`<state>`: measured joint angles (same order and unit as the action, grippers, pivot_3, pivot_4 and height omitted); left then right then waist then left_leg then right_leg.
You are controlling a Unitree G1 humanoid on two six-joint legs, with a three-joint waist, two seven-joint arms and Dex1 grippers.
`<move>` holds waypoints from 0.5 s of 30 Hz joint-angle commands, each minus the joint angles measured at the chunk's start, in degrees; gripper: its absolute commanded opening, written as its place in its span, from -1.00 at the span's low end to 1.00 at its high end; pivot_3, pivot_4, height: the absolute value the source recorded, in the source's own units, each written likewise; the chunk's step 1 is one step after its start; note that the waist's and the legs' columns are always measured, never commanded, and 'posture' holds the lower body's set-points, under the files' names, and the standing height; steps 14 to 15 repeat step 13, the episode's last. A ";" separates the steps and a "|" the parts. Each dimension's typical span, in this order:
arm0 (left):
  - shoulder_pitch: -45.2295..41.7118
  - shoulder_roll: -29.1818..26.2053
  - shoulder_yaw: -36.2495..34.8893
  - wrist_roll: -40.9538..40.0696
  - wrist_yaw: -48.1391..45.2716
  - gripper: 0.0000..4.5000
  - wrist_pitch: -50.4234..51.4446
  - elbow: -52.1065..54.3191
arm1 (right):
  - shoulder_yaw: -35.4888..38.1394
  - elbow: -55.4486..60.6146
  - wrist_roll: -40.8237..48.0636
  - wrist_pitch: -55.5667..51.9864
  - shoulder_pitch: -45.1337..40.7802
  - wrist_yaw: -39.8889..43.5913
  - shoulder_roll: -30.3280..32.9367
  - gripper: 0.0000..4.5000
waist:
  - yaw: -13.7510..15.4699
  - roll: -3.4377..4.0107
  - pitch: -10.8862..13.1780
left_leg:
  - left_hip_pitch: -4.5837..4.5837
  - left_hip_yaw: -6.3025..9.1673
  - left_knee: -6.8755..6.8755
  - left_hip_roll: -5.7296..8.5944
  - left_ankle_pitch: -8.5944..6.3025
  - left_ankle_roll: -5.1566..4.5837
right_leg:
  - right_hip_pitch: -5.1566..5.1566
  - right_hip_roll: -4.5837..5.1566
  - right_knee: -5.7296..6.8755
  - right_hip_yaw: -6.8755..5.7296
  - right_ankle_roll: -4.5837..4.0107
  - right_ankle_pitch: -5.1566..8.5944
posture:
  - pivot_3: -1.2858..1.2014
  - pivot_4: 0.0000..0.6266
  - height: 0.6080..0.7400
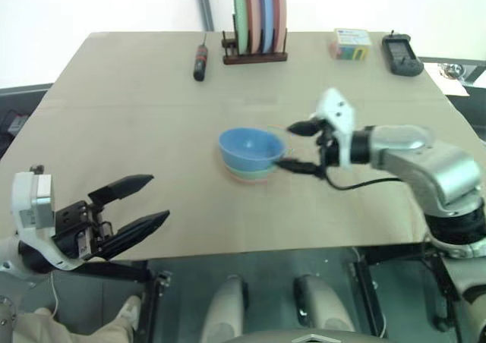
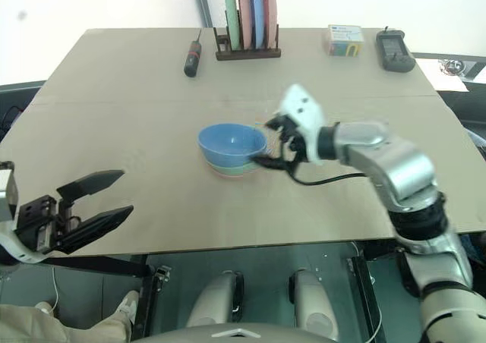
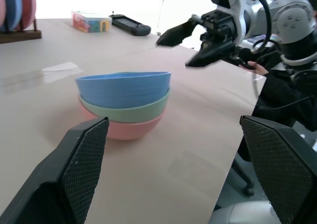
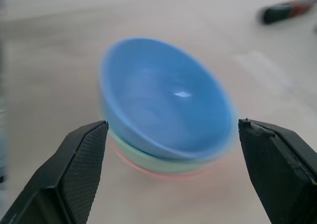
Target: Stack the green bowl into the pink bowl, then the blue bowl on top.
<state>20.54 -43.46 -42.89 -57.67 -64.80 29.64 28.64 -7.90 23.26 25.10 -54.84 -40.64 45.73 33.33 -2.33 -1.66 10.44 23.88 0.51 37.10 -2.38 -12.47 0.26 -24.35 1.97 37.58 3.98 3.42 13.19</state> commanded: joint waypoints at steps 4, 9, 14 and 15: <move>-1.05 -0.60 1.79 10.15 7.97 1.00 -3.08 -0.65 | 12.13 1.53 -4.35 19.01 18.20 3.11 10.13 0.95 | 0.23 0.00 0.01 | 0.02 -0.04 -0.08 0.03 0.00 0.00 | 0.00 0.01 -0.10 0.03 0.06 0.04 | 0.03 -0.52 1.00; -4.14 -0.89 2.95 15.36 16.43 1.00 -1.56 -1.24 | 21.84 0.11 -0.27 26.69 33.32 12.33 14.68 0.95 | 0.25 -0.03 0.00 | -0.02 0.01 -0.01 0.01 0.00 0.00 | 0.10 -0.04 -0.08 0.03 0.20 0.11 | 0.03 -0.52 1.00; -3.21 -1.87 3.35 17.56 15.16 1.00 -2.34 -1.43 | 24.99 1.16 3.62 25.60 35.26 13.46 15.39 0.95 | -0.50 -0.03 0.00 | -0.14 -0.16 0.00 -0.04 0.00 0.00 | 0.08 -0.08 0.00 0.17 0.22 0.11 | 0.03 -0.52 1.00; -3.21 -1.87 3.35 17.56 15.16 1.00 -2.34 -1.43 | 24.99 1.16 3.62 25.60 35.26 13.46 15.39 0.95 | -0.50 -0.03 0.00 | -0.14 -0.16 0.00 -0.04 0.00 0.00 | 0.08 -0.08 0.00 0.17 0.22 0.11 | 0.03 -0.52 1.00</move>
